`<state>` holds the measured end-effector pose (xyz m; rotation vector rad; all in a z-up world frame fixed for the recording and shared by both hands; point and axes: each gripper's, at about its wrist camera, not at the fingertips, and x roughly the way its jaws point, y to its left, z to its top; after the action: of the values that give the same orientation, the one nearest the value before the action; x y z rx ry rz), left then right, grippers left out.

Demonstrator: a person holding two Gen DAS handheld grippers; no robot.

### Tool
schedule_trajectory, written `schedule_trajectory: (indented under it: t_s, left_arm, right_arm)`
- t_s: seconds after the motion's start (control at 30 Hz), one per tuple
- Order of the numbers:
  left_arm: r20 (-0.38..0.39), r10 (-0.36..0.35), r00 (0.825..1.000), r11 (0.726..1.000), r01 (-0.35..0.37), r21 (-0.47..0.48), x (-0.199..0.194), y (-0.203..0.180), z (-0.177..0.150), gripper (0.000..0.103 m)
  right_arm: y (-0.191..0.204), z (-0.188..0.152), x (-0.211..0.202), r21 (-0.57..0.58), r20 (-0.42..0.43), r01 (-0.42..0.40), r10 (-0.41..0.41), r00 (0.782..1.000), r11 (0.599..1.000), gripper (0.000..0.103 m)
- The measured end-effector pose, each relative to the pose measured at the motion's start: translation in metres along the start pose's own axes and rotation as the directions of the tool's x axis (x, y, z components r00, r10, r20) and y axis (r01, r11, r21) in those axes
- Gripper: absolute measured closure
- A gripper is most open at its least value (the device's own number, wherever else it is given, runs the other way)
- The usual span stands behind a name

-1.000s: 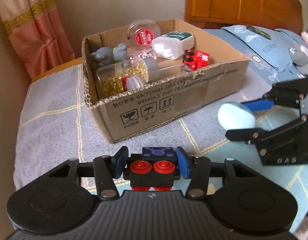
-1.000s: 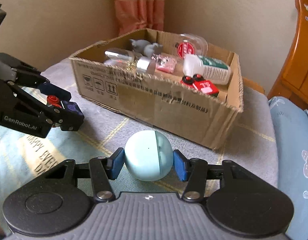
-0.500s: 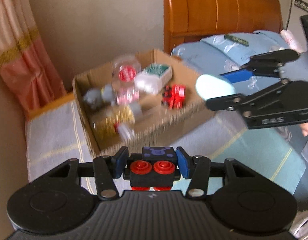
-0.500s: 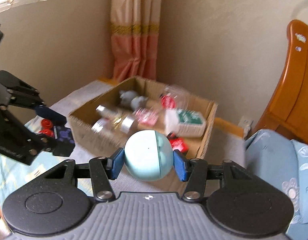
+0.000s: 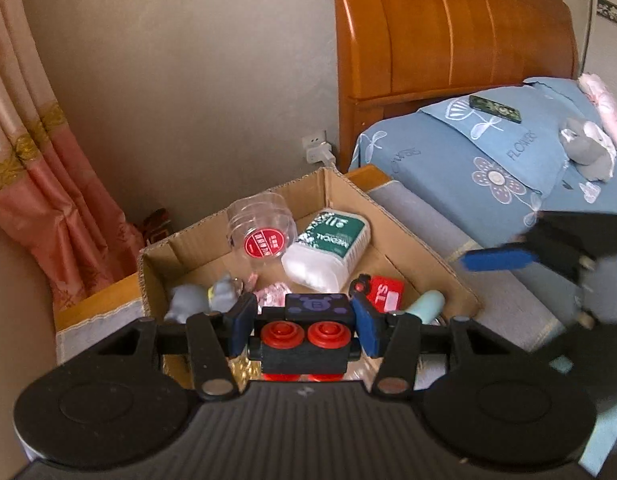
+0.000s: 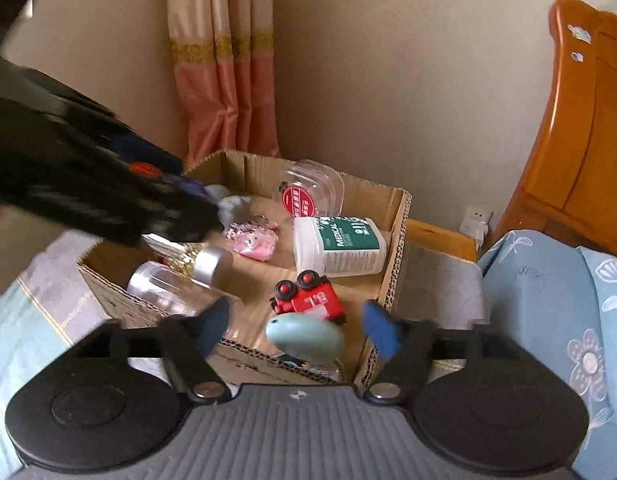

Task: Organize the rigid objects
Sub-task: 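Carry the robot block and blue case into the box and open both tools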

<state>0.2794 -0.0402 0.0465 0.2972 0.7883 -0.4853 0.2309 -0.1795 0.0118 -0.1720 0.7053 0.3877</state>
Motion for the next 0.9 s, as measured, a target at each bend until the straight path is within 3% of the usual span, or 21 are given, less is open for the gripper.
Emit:
schedule_trajectory:
  t_s: [0.1,0.17,0.23,0.37,0.43,0.67,0.9]
  left_arm:
    - [0.0,0.005,1.0,1.0,-0.005,-0.022,0.013,0.0,0.003,0.051]
    - [0.017,0.022,1.0,0.999,-0.022,-0.038,0.016,-0.001,0.003,0.039]
    - [0.047,0.043,0.998,0.998,-0.041,-0.044,0.013,-0.003,0.003,0.015]
    - [0.104,0.089,0.991,0.996,-0.086,-0.031,-0.007,-0.007,-0.002,0.01]
    - [0.137,0.124,0.983,0.992,-0.121,-0.032,-0.021,-0.009,-0.009,0.002]
    - [0.153,0.228,0.962,0.973,-0.221,-0.063,-0.071,-0.024,-0.047,0.001]
    - [0.066,0.283,0.957,0.935,-0.261,-0.239,-0.088,-0.032,-0.101,0.001]
  right_arm:
    - [0.001,-0.005,-0.012,0.012,0.021,-0.017,0.016,1.0,1.0,0.008]
    - [0.002,-0.007,-0.018,0.021,0.029,-0.022,0.022,0.999,1.0,0.006]
    - [0.004,-0.01,-0.025,0.026,0.031,-0.023,0.022,0.999,0.999,0.004]
    - [0.008,-0.015,-0.039,0.056,0.034,0.009,-0.011,0.999,0.998,0.002]
    - [0.008,-0.016,-0.047,0.084,0.03,0.029,-0.032,0.999,0.996,0.0]
    - [0.008,-0.013,-0.06,0.168,-0.051,0.14,-0.133,0.99,0.976,0.0]
    - [0.021,-0.031,-0.065,0.263,-0.104,0.164,-0.141,0.985,0.951,0.0]
